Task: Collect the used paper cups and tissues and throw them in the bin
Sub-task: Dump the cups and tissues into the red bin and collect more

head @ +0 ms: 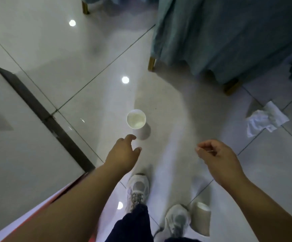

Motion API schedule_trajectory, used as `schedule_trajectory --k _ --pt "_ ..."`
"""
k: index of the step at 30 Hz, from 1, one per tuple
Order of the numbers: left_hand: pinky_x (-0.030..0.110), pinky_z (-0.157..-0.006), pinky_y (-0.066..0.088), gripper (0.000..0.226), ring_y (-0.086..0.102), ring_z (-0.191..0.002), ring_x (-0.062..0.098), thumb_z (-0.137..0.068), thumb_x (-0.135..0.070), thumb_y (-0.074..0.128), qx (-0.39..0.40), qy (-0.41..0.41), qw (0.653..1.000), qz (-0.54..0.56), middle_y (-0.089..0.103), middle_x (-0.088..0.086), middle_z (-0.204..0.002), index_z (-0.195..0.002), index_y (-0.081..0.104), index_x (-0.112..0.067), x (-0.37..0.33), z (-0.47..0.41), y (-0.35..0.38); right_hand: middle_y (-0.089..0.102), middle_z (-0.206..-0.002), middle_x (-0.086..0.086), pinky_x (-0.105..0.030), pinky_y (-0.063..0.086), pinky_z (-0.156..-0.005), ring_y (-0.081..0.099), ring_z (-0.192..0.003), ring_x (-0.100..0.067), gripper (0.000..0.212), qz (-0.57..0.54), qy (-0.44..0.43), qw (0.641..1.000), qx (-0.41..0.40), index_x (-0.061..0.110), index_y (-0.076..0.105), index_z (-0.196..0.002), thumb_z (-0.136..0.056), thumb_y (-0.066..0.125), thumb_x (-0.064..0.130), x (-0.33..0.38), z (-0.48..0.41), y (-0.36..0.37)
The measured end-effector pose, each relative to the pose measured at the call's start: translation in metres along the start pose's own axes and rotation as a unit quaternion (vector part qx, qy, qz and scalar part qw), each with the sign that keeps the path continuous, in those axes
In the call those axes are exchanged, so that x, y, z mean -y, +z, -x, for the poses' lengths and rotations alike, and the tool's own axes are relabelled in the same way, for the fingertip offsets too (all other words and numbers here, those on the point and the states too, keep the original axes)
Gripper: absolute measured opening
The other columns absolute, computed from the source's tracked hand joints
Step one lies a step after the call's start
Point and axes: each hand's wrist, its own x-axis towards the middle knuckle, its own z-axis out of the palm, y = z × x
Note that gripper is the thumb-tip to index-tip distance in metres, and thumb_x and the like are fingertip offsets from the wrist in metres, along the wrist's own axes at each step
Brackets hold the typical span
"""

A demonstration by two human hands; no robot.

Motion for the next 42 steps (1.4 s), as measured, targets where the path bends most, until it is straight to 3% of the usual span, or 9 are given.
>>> schedule_trajectory --k 4,10,13,16,23,28,31,38,42 --pt "0.038 -0.094 0.043 0.06 0.055 -0.109 0.032 -0.094 -0.04 0.052 -0.017 0.011 0.999 -0.048 0.045 0.016 -0.13 -0.146 0.027 -0.025 0.014 -0.063 0.032 0.066 -0.08 0.008 -0.004 0.041 -0.056 0.06 -0.073 -0.005 0.005 -0.018 -0.01 1.0 -0.001 0.022 0.065 -0.083 -0.087 0.067 0.018 -0.043 -0.042 0.038" --pt "0.044 -0.094 0.042 0.073 0.051 -0.113 0.041 -0.093 -0.045 0.053 -0.063 0.003 0.993 -0.095 0.029 0.021 -0.141 -0.151 0.012 -0.026 0.034 -0.137 0.085 0.065 -0.083 0.01 -0.019 0.044 -0.06 0.059 -0.074 -0.006 0.005 -0.03 -0.036 0.999 0.0 0.024 0.065 -0.084 -0.086 0.068 0.02 -0.107 -0.098 0.07" --pt "0.046 -0.092 0.043 0.062 0.05 -0.111 0.045 -0.093 -0.043 0.053 -0.094 0.024 0.989 -0.115 0.031 0.023 -0.137 -0.143 0.03 -0.016 0.047 -0.162 0.104 0.065 -0.081 0.009 -0.014 0.043 -0.061 0.057 -0.07 -0.005 0.007 -0.027 -0.054 0.998 -0.009 0.023 0.066 -0.082 -0.085 0.069 0.017 -0.135 -0.121 0.073" --pt "0.049 -0.083 0.049 0.044 0.053 -0.098 0.047 -0.094 -0.039 0.052 -0.137 0.068 0.981 -0.116 0.041 0.026 -0.123 -0.119 0.046 -0.003 0.052 -0.175 0.112 0.065 -0.079 0.009 -0.016 0.044 -0.062 0.057 -0.069 -0.008 0.013 -0.04 -0.062 0.997 -0.034 0.027 0.064 -0.078 -0.085 0.07 0.017 -0.161 -0.14 0.068" --pt "0.044 -0.079 0.05 0.046 0.052 -0.103 0.042 -0.086 -0.04 0.061 -0.176 0.175 0.965 -0.089 0.046 0.024 -0.125 -0.104 0.049 0.001 -0.004 -0.151 0.129 0.065 -0.082 0.007 -0.03 0.048 -0.073 0.061 -0.078 -0.013 0.01 -0.073 -0.038 0.994 -0.066 0.028 0.063 -0.08 -0.086 0.068 0.021 -0.205 -0.132 0.048" --pt "0.034 -0.073 0.047 0.046 0.052 -0.105 0.034 -0.075 -0.044 0.073 -0.147 0.304 0.934 -0.115 0.05 0.016 -0.126 -0.089 0.047 -0.009 -0.069 -0.122 0.156 0.063 -0.087 0.013 -0.022 0.045 -0.07 0.058 -0.079 -0.005 0.012 -0.106 -0.019 0.989 -0.105 0.032 0.062 -0.082 -0.087 0.067 0.023 -0.245 -0.103 0.022" --pt "0.028 -0.072 0.04 0.049 0.051 -0.105 0.028 -0.071 -0.041 0.079 -0.113 0.345 0.923 -0.127 0.051 0.012 -0.125 -0.094 0.044 -0.014 -0.101 -0.11 0.184 0.065 -0.09 0.012 -0.017 0.043 -0.067 0.059 -0.079 -0.003 0.013 -0.121 0.003 0.982 -0.148 0.034 0.063 -0.084 -0.087 0.067 0.022 -0.281 -0.082 0.005" --pt "0.03 -0.084 0.044 0.094 0.053 -0.115 0.026 -0.066 -0.039 0.082 0.016 0.4 0.909 -0.114 0.049 0.005 -0.134 -0.14 0.026 -0.022 -0.135 -0.084 0.261 0.064 -0.093 0.016 -0.006 0.039 -0.069 0.058 -0.087 0.002 0.013 -0.132 0.074 0.962 -0.228 0.027 0.063 -0.096 -0.085 0.07 0.028 -0.36 -0.021 -0.019" --pt "0.036 -0.095 0.043 0.102 0.049 -0.122 0.028 -0.066 -0.037 0.084 0.061 0.419 0.892 -0.155 0.047 0.007 -0.139 -0.145 0.022 -0.021 -0.143 -0.067 0.294 0.055 -0.112 0.014 -0.022 0.043 -0.088 0.052 -0.107 -0.007 0.045 -0.069 0.117 0.98 -0.146 0.036 0.053 -0.111 -0.074 0.079 0.038 -0.403 0.019 -0.018"
